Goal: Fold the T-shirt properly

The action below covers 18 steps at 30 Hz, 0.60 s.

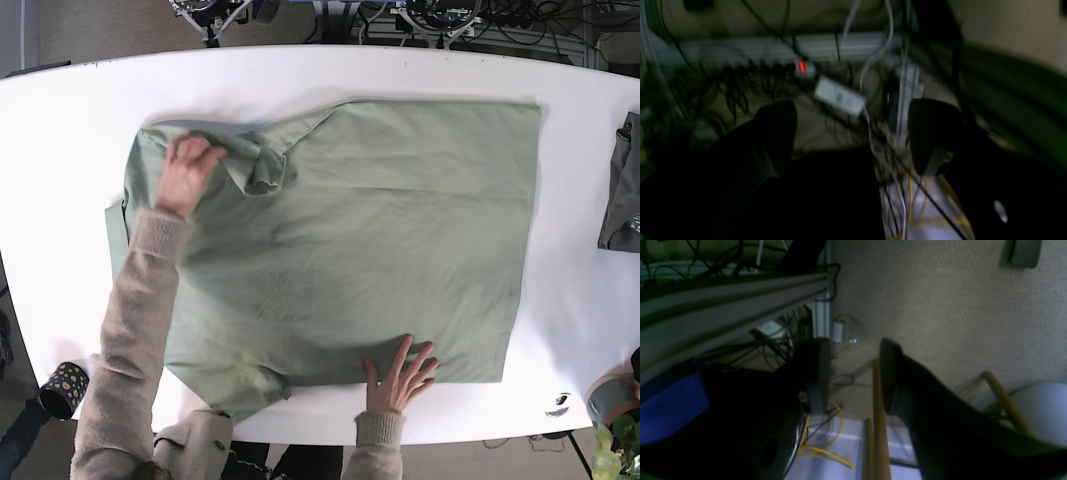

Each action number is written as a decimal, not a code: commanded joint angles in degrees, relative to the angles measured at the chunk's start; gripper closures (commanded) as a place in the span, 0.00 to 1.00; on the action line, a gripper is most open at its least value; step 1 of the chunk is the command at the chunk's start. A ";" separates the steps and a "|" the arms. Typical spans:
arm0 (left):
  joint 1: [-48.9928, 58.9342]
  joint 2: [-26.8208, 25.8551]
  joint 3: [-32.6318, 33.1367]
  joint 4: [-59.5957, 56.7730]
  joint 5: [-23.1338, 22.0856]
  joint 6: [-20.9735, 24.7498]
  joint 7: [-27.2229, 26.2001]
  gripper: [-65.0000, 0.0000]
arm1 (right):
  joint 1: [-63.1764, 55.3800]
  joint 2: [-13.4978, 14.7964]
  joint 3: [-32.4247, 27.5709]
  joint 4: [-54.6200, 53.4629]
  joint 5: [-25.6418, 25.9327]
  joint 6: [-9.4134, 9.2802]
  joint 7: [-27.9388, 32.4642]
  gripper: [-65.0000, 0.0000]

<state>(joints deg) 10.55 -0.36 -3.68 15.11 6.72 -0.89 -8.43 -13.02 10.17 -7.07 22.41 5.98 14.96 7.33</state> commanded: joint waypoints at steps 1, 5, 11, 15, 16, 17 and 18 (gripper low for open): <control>3.92 -0.03 -0.14 5.41 0.18 0.05 0.38 0.25 | -2.59 0.68 0.26 3.56 0.13 -0.15 0.89 0.65; 11.30 0.14 -0.14 17.63 0.09 0.05 0.38 0.25 | -8.65 1.74 0.26 11.83 0.13 -0.15 0.89 0.65; 20.97 0.23 -0.23 32.40 0.09 0.05 0.56 0.25 | -17.01 2.18 0.35 21.32 0.13 -0.24 0.89 0.65; 27.48 0.23 -0.23 41.11 0.09 0.05 0.56 0.25 | -22.63 3.23 0.43 27.56 0.22 -0.24 0.89 0.65; 29.23 0.23 -0.23 43.66 0.09 0.05 0.56 0.25 | -24.13 3.41 0.43 29.32 0.22 -0.24 0.89 0.65; 30.90 0.23 -0.23 45.94 0.00 0.05 0.56 0.25 | -25.45 3.58 0.43 30.99 0.22 -0.24 0.89 0.65; 32.40 0.23 -0.23 48.05 0.00 0.05 0.56 0.25 | -26.76 3.76 0.43 32.75 0.22 -0.32 0.89 0.65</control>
<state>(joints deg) 40.01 -0.19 -3.90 59.35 6.66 -1.04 -7.25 -37.39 12.80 -6.85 52.10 6.15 14.85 7.57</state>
